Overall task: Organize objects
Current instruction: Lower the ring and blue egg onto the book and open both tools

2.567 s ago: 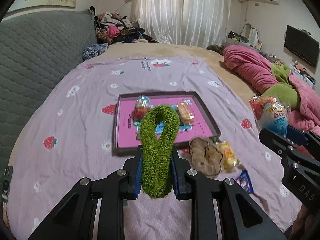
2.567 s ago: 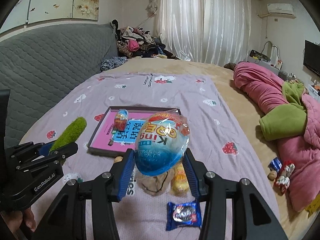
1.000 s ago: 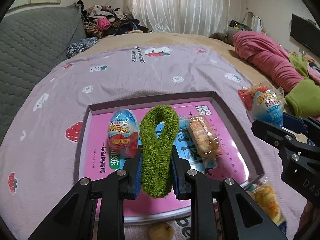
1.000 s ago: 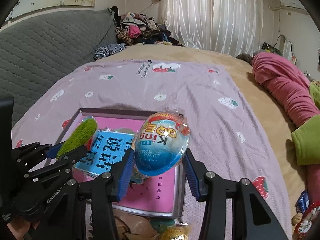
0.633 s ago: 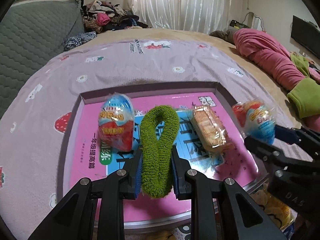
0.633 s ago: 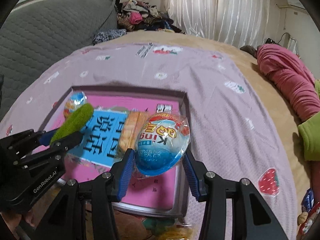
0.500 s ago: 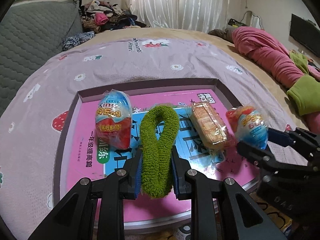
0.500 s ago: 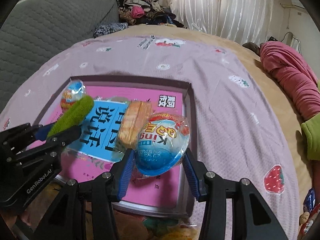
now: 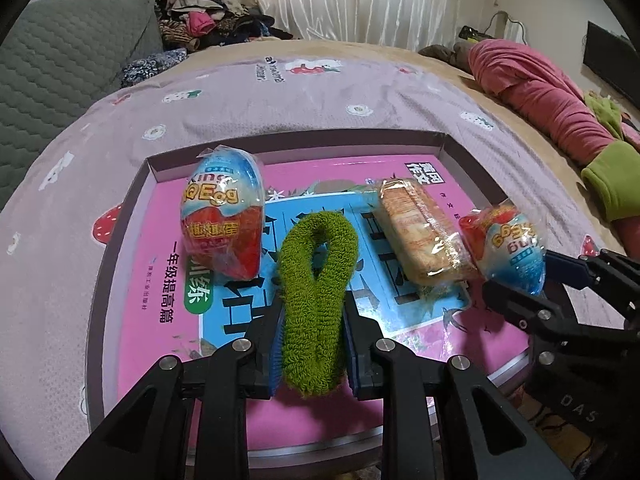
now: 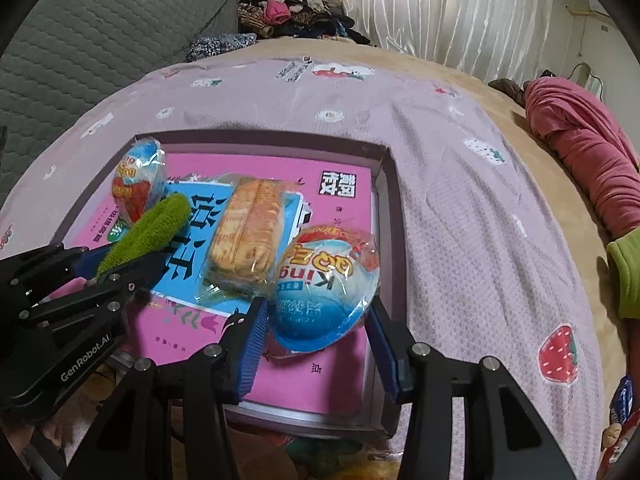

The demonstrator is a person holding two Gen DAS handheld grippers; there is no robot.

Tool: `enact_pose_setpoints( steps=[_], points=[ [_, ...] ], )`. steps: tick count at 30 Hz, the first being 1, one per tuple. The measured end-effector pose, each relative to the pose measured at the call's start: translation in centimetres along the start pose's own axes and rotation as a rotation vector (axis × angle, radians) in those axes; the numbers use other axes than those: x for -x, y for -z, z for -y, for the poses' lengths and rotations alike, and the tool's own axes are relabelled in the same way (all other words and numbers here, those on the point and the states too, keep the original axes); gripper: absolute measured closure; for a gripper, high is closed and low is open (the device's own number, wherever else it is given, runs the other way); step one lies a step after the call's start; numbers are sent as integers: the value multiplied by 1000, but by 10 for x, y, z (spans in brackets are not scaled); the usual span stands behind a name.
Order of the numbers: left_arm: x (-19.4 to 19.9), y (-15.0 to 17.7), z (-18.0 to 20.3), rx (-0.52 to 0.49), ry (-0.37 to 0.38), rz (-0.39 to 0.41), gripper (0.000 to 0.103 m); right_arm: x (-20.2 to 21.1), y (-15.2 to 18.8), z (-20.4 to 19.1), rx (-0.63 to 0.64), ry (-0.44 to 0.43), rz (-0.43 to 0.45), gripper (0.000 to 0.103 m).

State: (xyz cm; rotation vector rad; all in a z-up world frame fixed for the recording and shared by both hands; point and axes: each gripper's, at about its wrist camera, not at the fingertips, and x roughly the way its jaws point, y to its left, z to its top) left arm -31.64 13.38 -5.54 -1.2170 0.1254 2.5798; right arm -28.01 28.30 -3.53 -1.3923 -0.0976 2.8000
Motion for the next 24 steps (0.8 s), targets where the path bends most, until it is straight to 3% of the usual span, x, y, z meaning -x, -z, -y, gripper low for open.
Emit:
enact_pose_setpoints(
  steps=[13,24],
  points=[
    [-4,2,1,-7,-9,-6,66,-3,1,2,-12,2,-18,53],
    [-3,3,1,-18,-28,-16,41,-3,1,1,-17,4,-28,53]
  ],
)
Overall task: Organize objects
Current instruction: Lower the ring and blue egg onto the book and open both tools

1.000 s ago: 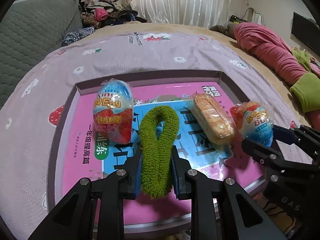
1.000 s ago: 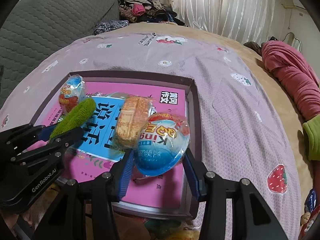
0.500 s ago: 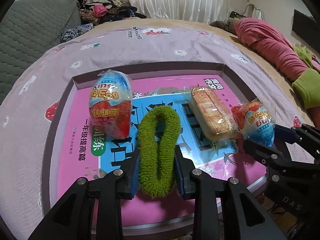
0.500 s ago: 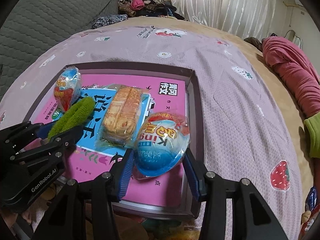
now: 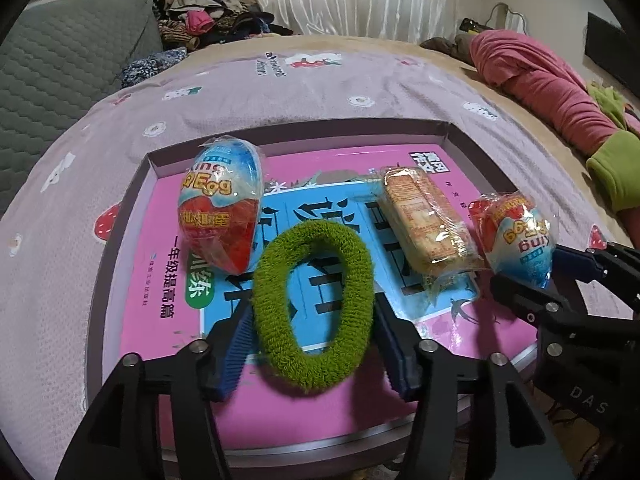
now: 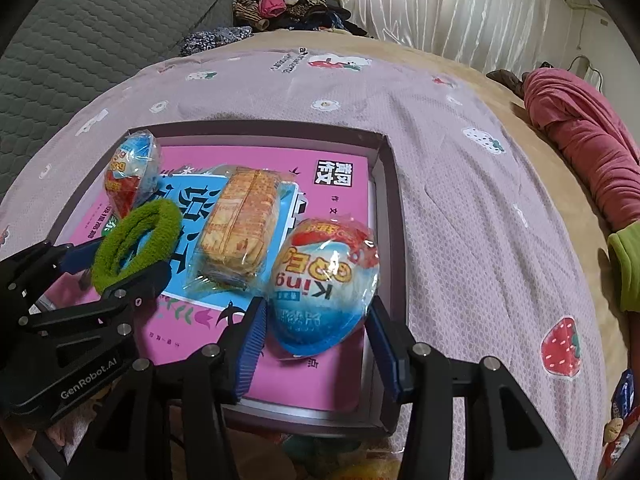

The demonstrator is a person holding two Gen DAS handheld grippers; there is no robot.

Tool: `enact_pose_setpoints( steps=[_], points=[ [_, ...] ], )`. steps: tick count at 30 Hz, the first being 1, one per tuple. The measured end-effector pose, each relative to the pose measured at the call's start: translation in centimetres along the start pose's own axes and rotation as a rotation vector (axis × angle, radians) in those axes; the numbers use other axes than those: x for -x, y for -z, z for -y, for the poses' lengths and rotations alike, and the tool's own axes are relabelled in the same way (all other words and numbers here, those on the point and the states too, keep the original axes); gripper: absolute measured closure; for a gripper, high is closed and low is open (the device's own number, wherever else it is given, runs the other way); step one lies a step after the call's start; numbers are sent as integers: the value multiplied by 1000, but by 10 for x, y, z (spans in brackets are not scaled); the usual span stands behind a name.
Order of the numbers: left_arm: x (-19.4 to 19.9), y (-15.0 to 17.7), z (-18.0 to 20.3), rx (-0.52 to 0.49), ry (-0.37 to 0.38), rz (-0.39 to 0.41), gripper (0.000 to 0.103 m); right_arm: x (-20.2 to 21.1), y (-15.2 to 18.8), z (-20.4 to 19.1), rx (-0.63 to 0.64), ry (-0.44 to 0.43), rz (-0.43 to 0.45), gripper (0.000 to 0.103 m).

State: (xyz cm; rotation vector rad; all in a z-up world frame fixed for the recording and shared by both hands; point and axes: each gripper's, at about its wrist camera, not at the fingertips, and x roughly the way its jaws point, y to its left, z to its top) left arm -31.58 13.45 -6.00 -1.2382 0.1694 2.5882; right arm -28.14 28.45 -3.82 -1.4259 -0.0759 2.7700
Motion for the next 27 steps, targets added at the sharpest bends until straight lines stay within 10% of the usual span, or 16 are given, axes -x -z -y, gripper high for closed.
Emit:
enact_pose_setpoints(
  steps=[20,27],
  points=[
    [16,1,-9,15,-34,-3,0,8,1,4,-16,-7,2,39],
    [25,0,-15,34,-20,10,0,16,0,4,-22,-14,20,34]
  ],
)
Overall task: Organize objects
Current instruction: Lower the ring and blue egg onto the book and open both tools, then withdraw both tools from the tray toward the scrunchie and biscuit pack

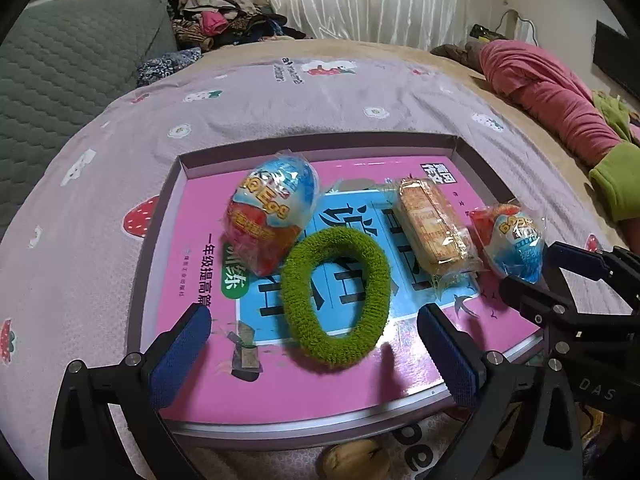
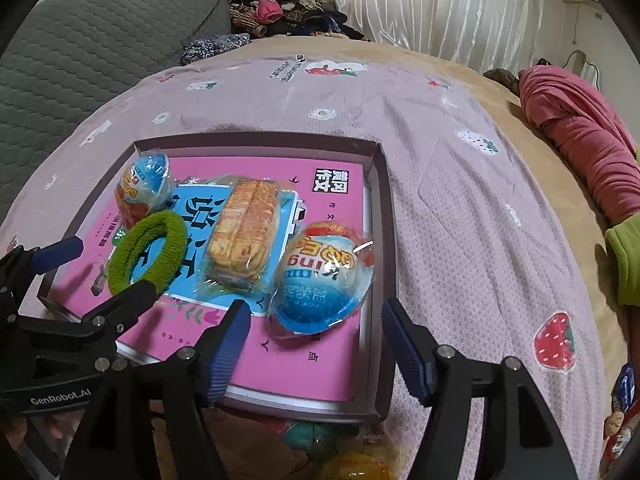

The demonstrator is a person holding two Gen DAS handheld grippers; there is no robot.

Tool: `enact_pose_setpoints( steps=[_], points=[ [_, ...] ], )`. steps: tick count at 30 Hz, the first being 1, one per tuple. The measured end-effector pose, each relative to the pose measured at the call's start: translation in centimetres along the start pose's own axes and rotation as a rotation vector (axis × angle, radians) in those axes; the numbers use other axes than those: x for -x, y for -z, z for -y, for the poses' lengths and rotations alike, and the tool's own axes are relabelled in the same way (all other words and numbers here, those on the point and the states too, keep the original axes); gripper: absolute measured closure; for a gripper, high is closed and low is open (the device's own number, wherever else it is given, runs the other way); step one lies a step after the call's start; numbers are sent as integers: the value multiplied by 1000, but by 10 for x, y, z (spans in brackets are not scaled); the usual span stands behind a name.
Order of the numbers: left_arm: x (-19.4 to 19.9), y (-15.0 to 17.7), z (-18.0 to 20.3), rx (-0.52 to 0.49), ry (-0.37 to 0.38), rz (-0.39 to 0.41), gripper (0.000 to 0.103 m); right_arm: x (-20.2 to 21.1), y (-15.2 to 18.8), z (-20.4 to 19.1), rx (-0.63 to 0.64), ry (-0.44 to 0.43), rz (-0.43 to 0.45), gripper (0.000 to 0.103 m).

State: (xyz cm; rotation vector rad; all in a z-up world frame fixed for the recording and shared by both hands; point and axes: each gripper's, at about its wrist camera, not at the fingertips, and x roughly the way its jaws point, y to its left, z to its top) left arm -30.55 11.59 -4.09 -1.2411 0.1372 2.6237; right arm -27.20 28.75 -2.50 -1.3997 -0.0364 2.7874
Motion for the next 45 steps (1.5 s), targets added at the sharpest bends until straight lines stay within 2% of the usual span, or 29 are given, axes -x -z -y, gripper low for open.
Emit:
enact_pose_setpoints(
  steps=[3,17,23,29,38,45],
  points=[
    [4,0,-4,12,-1,10,0,7,-1,1,-4,6,20,25],
    [36,-7,-16,50,10,98,0,43,-4,4,-36,-7,103,12],
    [58,-6,-21,67,12,124,0,66,-1,5,-55,-20,134,11],
    [86,6,-19,79,25,147,0,108,5,2,-53,-35,180,11],
    [126,30,-19,84,10,108,0,165,10,-2,-24,-14,202,11],
    [173,36,-20,87,7,133,0,203,24,-14,1,-13,209,11]
  ],
)
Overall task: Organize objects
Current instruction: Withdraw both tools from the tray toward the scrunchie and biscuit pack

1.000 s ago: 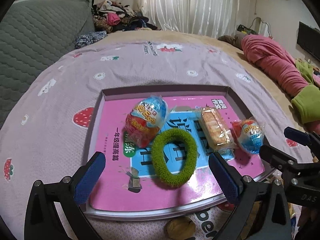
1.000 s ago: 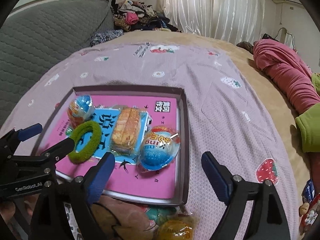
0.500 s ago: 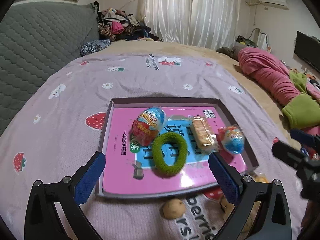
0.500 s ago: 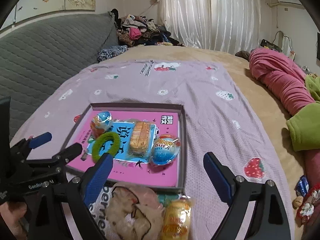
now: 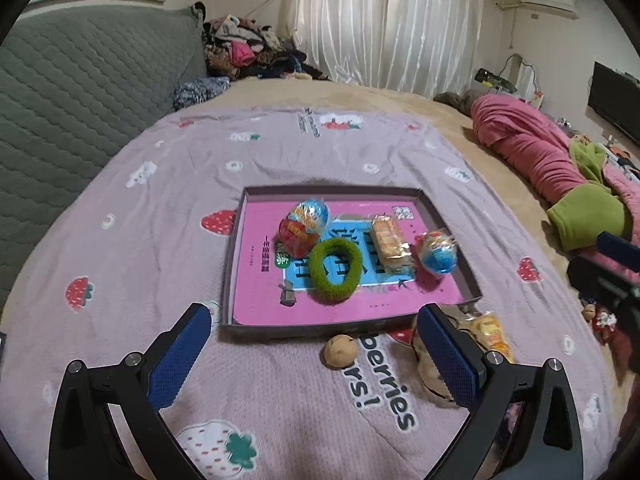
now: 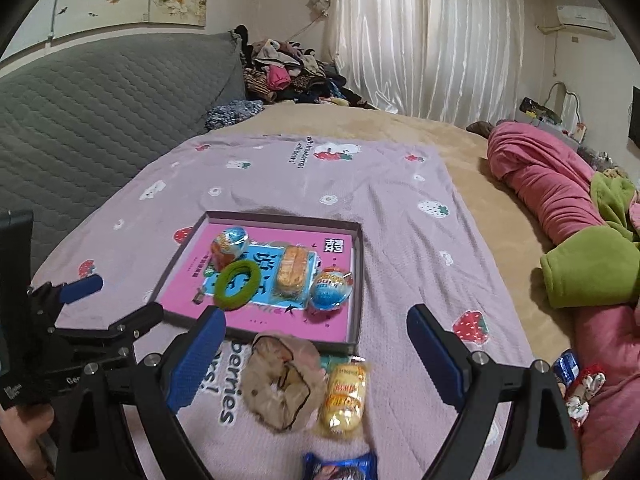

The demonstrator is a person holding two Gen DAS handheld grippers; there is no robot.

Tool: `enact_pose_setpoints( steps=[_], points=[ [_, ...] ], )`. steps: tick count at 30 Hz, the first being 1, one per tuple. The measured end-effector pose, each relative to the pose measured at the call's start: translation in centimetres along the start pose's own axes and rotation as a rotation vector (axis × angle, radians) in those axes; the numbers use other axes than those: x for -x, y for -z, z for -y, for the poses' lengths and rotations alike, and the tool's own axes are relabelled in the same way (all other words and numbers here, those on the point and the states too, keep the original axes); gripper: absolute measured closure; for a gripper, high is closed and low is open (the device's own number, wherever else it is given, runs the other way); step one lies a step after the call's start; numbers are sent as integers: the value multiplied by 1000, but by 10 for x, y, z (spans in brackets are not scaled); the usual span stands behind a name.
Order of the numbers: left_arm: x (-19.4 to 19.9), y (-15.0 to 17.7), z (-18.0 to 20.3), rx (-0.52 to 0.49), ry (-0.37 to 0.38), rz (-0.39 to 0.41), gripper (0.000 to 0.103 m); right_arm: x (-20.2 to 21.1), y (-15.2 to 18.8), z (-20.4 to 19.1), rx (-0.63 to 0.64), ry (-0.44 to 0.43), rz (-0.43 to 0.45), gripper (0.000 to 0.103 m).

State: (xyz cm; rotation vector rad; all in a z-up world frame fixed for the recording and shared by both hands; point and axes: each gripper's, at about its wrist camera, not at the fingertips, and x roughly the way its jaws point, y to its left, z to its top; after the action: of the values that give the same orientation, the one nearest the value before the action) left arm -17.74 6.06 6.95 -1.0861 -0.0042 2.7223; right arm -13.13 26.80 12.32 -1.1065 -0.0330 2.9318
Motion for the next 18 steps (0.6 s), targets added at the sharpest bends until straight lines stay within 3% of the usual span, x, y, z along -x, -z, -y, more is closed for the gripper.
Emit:
enact_pose_setpoints(
  steps=[18],
  points=[
    [75,12,32,-46,31,26,0,86,20,-10,26,34,37,11]
  ],
)
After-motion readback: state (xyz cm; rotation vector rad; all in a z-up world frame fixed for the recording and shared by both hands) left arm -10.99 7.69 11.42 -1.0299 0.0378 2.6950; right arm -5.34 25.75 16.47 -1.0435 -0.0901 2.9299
